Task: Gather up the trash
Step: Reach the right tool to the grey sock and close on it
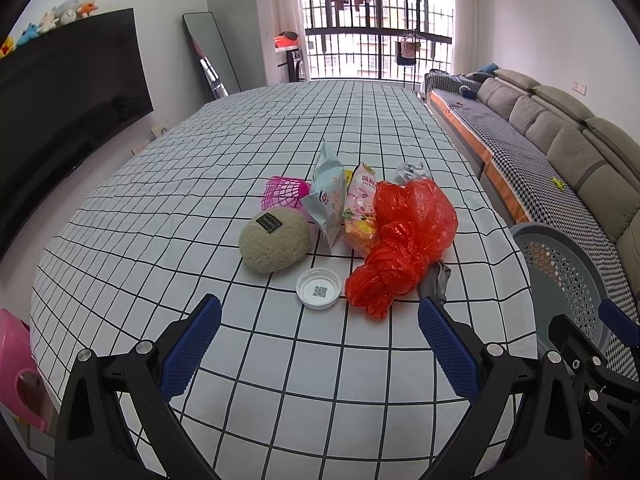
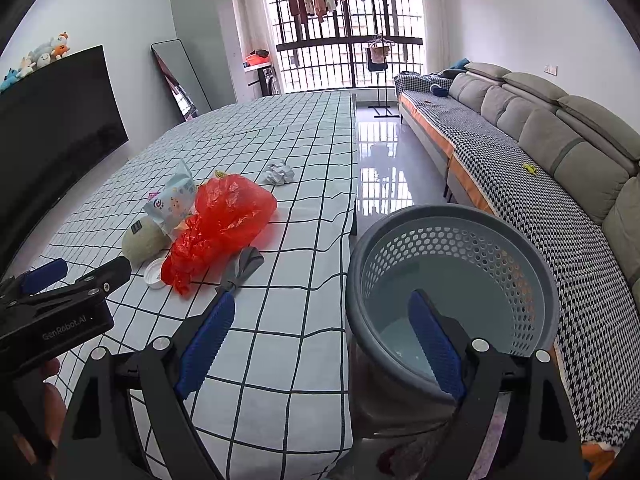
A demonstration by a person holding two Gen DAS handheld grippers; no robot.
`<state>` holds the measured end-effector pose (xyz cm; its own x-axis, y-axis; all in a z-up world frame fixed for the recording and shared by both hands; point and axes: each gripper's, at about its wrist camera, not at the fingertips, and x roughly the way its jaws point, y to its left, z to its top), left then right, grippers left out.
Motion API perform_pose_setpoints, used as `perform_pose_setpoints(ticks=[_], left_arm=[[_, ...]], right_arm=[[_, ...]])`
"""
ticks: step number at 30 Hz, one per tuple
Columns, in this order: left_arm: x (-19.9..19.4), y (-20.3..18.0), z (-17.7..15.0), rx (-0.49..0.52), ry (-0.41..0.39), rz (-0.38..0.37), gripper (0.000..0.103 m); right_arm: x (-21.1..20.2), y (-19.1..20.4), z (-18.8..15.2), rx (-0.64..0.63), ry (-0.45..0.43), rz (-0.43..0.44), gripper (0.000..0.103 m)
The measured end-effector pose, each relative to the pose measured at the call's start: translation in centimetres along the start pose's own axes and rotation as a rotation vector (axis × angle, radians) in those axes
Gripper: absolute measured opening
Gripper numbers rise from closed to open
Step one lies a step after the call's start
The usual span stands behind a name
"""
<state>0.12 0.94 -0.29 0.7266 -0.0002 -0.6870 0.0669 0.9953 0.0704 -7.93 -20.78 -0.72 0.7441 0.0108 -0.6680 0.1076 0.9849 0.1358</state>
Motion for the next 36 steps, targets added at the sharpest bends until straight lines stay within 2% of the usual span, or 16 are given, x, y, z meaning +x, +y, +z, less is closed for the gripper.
perform_pose_setpoints(ticks=[11, 19, 36], left_arm=[[2.5, 3.8, -0.8, -0.05, 0.043, 0.066, 0.097], [3.7, 6.2, -0.8, -0.1, 0.057, 0.052, 0.097], [6.3, 7.2, -0.9, -0.109, 0.114, 0.01, 0.097]], right_arm=[[2.7, 2.0, 0.3, -0.03, 0.07, 0.045, 0.084], [5.9, 4.0, 1.2, -0.041, 0.143, 0.085, 0.084], [11.6, 7.4, 2.2, -0.117, 0.242, -0.004, 0.084]])
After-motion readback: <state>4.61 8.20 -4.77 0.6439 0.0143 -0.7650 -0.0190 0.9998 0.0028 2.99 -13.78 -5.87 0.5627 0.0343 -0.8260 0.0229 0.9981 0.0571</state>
